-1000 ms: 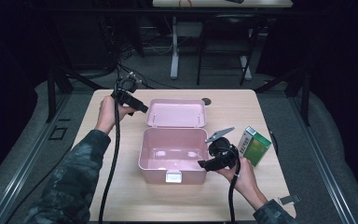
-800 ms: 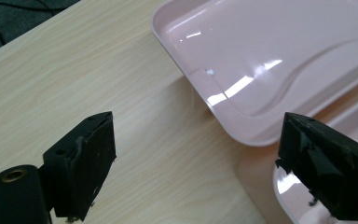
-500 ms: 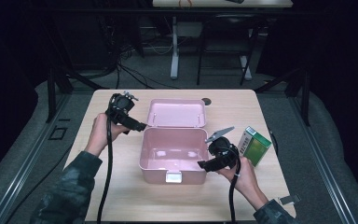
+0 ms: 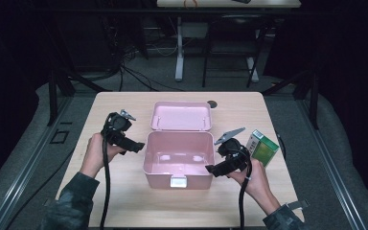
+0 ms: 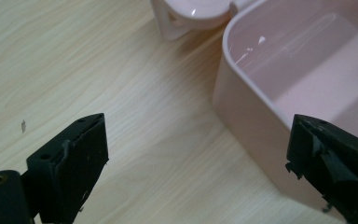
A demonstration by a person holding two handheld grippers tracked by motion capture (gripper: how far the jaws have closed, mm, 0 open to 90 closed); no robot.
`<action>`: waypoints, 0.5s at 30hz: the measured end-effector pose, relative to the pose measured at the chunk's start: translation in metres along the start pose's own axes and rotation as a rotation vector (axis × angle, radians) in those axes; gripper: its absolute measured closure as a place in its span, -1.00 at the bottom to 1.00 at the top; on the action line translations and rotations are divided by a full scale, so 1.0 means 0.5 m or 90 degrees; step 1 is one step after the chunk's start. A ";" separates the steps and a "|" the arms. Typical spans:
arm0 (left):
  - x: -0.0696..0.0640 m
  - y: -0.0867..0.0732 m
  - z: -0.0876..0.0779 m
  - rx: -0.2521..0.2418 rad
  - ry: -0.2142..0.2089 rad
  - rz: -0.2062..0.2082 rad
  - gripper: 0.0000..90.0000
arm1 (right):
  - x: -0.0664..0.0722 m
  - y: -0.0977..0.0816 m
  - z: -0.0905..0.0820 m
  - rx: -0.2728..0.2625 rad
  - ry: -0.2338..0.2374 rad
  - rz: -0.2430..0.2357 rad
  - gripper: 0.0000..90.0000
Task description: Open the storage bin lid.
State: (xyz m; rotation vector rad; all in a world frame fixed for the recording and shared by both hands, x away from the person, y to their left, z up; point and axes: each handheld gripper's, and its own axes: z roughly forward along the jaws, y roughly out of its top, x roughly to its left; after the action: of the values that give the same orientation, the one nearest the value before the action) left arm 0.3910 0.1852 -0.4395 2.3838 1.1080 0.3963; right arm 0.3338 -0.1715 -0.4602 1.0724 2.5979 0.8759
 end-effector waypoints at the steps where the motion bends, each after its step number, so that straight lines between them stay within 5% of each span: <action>1: 0.001 -0.007 -0.002 -0.001 0.002 -0.002 -0.90 | -0.001 0.001 -0.003 0.001 -0.001 -0.003 -0.61; 6: 0.004 -0.035 -0.011 0.019 0.022 -0.001 -0.94 | -0.005 0.007 -0.021 0.010 -0.002 -0.014 -0.68; 15: 0.017 -0.059 -0.008 0.015 0.007 -0.019 -0.96 | -0.018 0.017 -0.042 0.014 -0.007 -0.025 -0.83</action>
State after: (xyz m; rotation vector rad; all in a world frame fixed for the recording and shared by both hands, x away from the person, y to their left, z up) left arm 0.3755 0.2094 -0.4512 2.3852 1.1572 0.3881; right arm 0.3369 -0.1822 -0.4385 1.0245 2.6166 0.8312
